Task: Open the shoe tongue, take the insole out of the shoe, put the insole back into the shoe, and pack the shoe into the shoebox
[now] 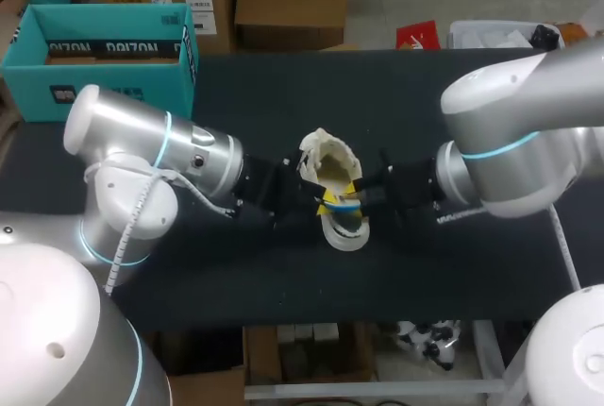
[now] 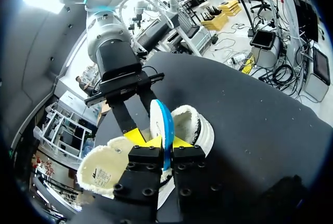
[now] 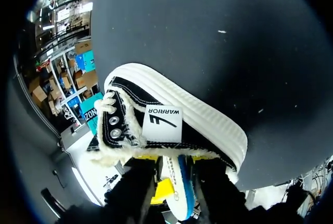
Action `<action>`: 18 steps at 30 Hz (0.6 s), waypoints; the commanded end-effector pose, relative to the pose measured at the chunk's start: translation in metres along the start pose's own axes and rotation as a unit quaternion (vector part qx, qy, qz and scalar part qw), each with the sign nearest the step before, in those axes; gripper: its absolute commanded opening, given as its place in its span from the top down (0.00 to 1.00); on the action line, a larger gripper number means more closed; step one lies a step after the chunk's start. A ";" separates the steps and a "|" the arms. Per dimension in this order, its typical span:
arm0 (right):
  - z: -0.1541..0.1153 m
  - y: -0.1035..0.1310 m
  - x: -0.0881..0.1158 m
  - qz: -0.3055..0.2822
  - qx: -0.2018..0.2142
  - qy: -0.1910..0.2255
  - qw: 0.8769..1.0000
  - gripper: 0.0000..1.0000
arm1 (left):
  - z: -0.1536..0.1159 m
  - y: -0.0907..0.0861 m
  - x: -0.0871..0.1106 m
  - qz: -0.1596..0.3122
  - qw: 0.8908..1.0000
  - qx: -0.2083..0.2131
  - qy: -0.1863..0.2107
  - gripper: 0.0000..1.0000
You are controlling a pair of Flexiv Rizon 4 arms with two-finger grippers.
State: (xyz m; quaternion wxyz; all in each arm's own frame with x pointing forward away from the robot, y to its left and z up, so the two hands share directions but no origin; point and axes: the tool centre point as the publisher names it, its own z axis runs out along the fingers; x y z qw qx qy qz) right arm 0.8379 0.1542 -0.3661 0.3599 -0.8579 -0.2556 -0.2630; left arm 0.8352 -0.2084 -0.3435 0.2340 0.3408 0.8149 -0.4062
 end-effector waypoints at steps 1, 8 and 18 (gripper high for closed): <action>-0.014 -0.017 -0.004 -0.001 -0.016 0.007 1.000 0.28 | 0.007 0.002 0.000 -0.002 1.000 -0.002 -0.001 1.00; -0.020 -0.026 -0.007 -0.002 -0.024 0.011 1.000 0.67 | 0.007 0.002 -0.001 -0.004 1.000 0.000 -0.004 1.00; -0.015 -0.025 -0.006 -0.007 -0.018 0.009 1.000 0.84 | 0.007 0.003 -0.002 -0.007 1.000 -0.004 -0.006 1.00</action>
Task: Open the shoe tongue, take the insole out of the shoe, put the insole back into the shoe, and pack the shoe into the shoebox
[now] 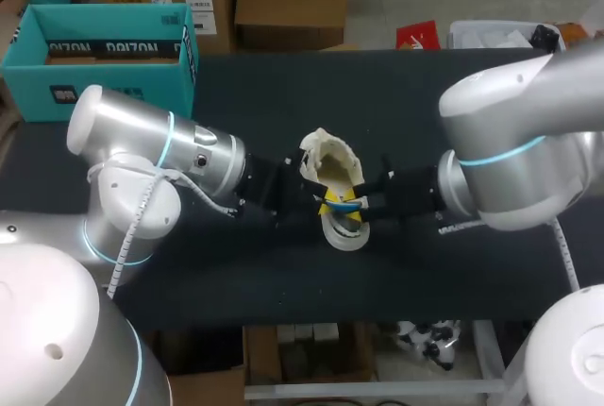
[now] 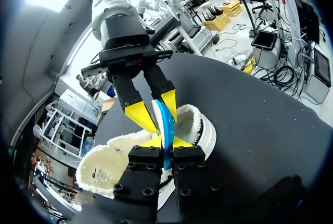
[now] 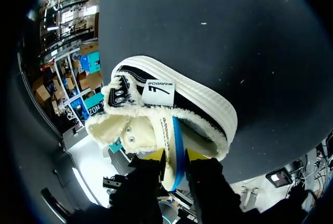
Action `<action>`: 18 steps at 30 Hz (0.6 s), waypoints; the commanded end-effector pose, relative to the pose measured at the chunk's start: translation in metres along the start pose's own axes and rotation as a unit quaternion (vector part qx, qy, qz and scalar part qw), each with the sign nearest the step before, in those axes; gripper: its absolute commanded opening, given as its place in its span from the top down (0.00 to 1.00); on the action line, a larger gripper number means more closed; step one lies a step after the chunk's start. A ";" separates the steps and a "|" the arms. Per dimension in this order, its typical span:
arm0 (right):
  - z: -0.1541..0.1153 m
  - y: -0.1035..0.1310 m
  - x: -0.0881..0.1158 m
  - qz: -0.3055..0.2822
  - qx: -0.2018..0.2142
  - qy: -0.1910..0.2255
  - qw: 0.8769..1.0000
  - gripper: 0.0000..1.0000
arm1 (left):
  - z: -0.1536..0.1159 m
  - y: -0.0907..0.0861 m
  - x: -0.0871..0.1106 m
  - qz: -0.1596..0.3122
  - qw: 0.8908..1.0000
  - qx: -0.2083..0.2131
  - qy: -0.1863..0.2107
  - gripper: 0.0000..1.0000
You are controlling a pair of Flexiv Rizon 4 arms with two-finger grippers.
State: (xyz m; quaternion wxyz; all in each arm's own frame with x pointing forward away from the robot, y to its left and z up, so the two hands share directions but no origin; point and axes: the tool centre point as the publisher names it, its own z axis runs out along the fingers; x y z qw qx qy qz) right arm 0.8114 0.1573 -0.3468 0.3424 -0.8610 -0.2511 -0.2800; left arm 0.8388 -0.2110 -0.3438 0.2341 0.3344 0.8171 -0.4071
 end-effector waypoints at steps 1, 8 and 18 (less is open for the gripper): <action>0.002 0.003 0.000 -0.003 0.004 -0.002 1.000 1.00 | 0.004 0.001 0.001 -0.001 1.000 -0.003 -0.004 1.00; 0.008 0.009 0.004 -0.013 0.002 -0.003 1.000 1.00 | 0.008 0.009 -0.003 -0.003 1.000 -0.019 -0.007 1.00; 0.020 0.027 0.009 -0.009 -0.009 -0.016 1.000 1.00 | 0.019 0.032 -0.018 -0.038 0.999 -0.027 0.003 1.00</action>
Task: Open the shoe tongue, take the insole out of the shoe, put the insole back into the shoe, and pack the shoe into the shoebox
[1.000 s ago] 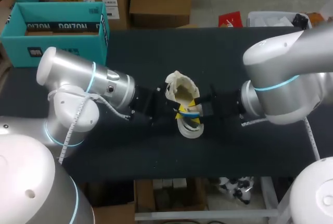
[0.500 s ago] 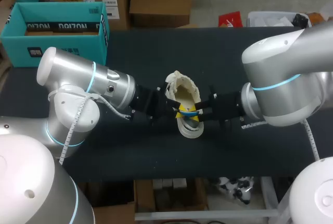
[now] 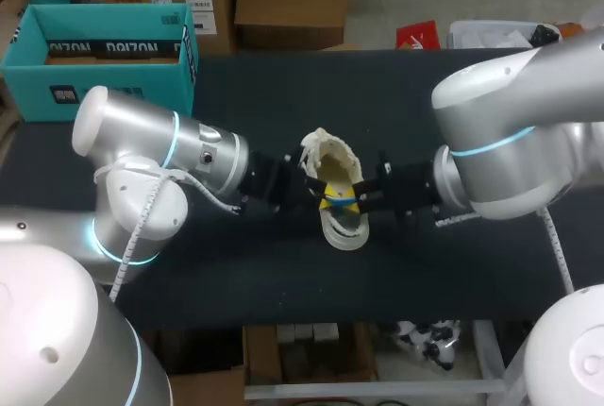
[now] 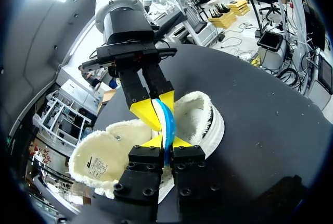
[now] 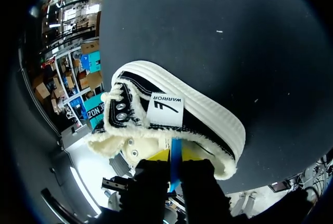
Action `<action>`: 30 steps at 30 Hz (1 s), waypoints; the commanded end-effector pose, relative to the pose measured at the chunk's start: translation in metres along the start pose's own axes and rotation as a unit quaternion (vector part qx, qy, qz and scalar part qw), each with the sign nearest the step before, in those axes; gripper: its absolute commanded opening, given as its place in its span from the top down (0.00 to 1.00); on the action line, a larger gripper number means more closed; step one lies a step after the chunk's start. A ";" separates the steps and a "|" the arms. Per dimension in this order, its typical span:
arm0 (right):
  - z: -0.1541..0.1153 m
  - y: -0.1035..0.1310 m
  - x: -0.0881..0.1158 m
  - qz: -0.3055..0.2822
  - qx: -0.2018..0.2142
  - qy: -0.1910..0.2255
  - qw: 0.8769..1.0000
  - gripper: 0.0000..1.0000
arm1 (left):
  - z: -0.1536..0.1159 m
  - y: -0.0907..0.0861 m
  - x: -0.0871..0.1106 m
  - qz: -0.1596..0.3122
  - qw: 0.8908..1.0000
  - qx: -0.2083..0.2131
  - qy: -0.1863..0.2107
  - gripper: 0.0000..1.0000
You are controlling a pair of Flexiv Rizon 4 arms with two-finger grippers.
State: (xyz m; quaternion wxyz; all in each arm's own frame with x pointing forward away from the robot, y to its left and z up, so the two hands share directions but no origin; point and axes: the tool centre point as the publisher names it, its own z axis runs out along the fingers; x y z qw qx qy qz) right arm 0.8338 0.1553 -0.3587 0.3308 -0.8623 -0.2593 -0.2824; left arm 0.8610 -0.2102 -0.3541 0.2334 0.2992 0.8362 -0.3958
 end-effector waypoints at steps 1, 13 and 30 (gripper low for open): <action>0.008 0.007 0.002 0.003 0.000 -0.012 1.000 1.00 | 0.013 0.010 -0.011 -0.006 1.000 -0.002 0.009 1.00; 0.004 0.008 -0.002 0.003 -0.017 -0.016 1.000 1.00 | -0.009 -0.001 -0.006 -0.029 0.998 0.052 0.034 0.00; 0.002 0.008 -0.025 -0.002 -0.032 -0.052 0.998 0.53 | -0.064 -0.033 -0.014 -0.114 0.982 0.084 0.122 0.00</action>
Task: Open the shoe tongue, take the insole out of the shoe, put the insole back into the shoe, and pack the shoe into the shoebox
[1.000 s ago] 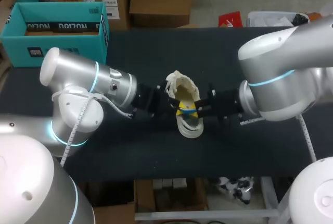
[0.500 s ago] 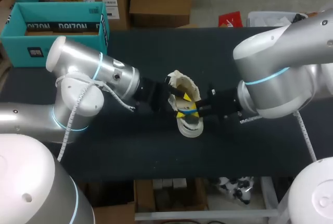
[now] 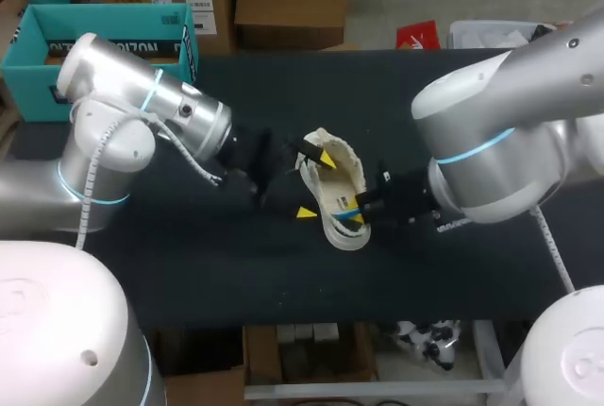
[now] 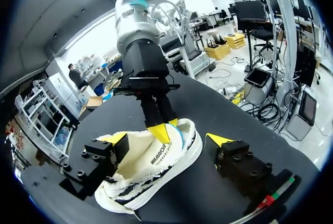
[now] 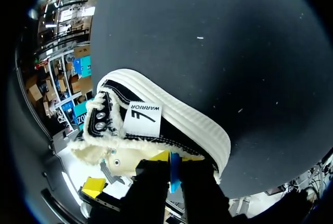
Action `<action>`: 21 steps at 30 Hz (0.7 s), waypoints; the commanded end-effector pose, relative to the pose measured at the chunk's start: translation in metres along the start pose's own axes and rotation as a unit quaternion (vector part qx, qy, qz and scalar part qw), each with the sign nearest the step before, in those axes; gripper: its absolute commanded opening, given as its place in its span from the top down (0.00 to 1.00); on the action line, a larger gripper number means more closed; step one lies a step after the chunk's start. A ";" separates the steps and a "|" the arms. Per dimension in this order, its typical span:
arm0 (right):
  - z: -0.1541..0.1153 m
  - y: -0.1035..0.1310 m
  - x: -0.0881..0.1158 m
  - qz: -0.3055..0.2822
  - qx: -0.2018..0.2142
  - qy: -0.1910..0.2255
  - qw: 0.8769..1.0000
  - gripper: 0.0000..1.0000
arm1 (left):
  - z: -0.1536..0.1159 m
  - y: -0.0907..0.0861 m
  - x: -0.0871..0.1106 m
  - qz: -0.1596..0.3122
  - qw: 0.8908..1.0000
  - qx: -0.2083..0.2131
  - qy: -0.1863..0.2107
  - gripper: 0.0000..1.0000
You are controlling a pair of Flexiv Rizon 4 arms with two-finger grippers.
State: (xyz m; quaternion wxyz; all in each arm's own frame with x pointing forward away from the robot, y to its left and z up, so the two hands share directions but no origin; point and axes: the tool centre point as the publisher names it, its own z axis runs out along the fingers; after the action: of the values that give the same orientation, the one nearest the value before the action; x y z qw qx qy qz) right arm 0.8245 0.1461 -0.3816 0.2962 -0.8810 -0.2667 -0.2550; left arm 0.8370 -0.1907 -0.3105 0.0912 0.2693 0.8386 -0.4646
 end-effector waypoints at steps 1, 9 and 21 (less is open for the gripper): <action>-0.004 -0.003 -0.002 0.000 -0.005 -0.012 1.000 0.34 | -0.023 -0.010 -0.005 -0.026 0.999 -0.008 0.039 0.00; -0.030 -0.019 -0.002 -0.006 -0.037 -0.020 0.999 0.00 | -0.041 -0.005 -0.008 -0.107 0.992 -0.040 0.061 0.00; -0.027 -0.043 0.020 -0.066 -0.003 -0.009 0.998 1.00 | -0.066 0.000 0.000 -0.232 0.963 -0.114 0.071 0.00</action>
State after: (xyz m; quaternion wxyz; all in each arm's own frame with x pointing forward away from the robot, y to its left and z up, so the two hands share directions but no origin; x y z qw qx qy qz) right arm 0.7971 0.1631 -0.3337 0.2701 -0.8653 -0.3206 -0.2749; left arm 0.8460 -0.1372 -0.2838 -0.0487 0.0918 0.9222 -0.3726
